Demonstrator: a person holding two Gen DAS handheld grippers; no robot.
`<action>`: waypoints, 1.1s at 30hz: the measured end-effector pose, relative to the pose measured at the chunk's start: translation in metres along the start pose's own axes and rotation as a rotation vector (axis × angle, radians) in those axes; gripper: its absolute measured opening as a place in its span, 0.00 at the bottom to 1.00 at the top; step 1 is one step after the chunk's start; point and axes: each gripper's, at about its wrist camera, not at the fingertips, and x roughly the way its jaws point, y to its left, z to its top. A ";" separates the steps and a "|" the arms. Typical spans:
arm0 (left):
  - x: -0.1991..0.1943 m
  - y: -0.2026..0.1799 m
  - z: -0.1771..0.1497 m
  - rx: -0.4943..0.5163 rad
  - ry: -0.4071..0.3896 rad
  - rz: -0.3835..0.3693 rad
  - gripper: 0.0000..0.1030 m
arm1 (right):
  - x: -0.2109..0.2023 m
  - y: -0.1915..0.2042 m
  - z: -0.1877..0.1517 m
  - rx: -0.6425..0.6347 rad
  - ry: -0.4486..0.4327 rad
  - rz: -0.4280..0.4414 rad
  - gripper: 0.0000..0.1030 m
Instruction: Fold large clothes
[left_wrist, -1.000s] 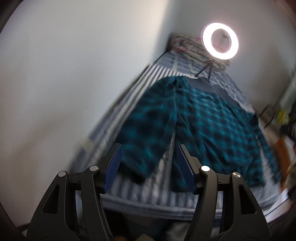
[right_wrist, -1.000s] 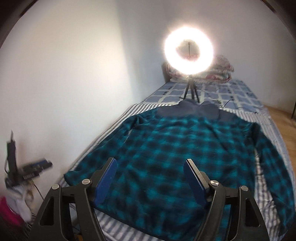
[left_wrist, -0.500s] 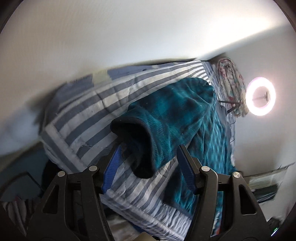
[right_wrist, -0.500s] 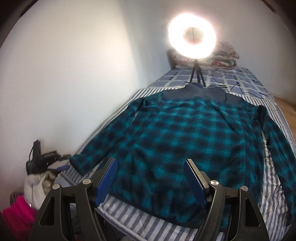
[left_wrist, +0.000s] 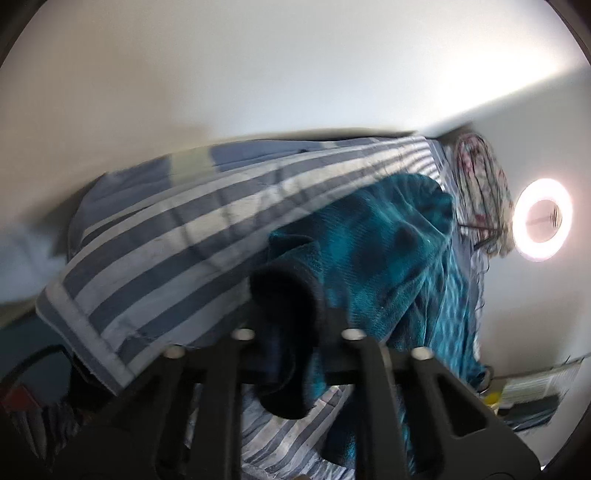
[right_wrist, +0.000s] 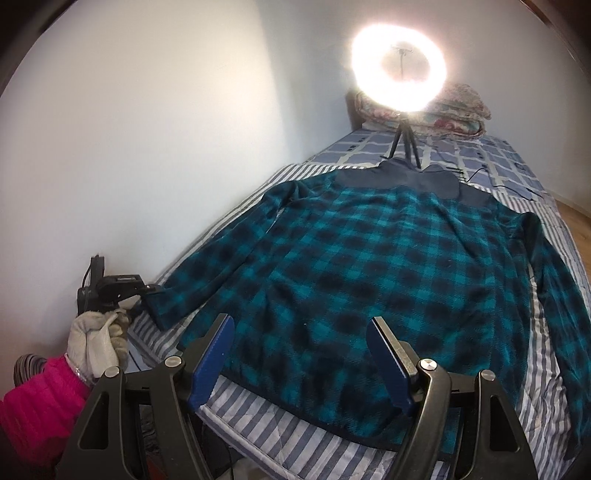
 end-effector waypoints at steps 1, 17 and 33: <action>-0.002 -0.009 -0.003 0.045 -0.021 0.006 0.05 | 0.003 0.000 0.002 -0.004 0.008 0.005 0.75; -0.052 -0.095 -0.040 0.352 -0.153 -0.071 0.04 | 0.153 -0.004 0.133 0.046 0.196 0.163 0.49; -0.061 -0.115 -0.051 0.412 -0.134 -0.168 0.04 | 0.335 0.099 0.208 -0.004 0.399 0.235 0.50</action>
